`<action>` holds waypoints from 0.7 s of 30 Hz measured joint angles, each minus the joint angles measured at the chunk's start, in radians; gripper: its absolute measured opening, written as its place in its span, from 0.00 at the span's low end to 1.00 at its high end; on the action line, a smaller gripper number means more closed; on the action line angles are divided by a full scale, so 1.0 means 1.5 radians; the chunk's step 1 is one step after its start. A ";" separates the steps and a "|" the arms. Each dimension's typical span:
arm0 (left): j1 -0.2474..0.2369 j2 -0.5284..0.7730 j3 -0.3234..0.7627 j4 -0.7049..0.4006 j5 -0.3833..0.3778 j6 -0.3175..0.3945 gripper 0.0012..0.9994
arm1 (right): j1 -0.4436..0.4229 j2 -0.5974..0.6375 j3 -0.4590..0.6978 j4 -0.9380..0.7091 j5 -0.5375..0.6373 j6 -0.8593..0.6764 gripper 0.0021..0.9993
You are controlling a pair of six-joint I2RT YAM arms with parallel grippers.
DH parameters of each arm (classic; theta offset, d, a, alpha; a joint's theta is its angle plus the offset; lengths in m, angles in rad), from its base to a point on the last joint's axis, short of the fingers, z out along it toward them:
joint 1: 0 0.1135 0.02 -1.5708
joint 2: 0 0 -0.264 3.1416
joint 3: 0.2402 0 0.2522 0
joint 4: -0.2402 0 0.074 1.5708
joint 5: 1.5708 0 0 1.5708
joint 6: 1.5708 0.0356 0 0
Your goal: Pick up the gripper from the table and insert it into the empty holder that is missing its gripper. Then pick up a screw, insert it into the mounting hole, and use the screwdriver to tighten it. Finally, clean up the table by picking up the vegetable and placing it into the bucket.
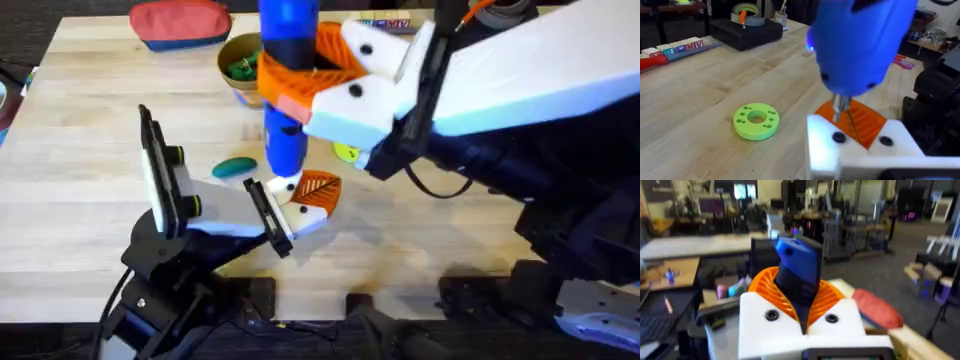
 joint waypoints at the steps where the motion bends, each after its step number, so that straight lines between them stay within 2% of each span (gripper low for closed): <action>1: 0.000 0.000 0.000 0.000 0.000 0.000 0.01 | 0.000 0.002 0.000 0.024 0.000 0.000 0.00; 5: 0.000 0.000 0.000 0.000 0.000 0.000 0.01 | -0.006 0.001 0.000 0.085 0.000 0.000 0.00; 11: 0.000 0.000 0.000 0.000 0.000 0.000 0.01 | -0.064 0.000 0.000 0.064 0.000 -0.038 0.00; 15: 0.000 0.000 0.000 0.000 0.000 0.000 0.01 | -0.123 0.000 0.000 -0.041 0.025 -0.158 0.00; 21: 0.000 0.000 0.000 0.000 0.000 0.000 0.01 | -0.230 0.007 0.000 -0.257 0.161 -0.393 0.00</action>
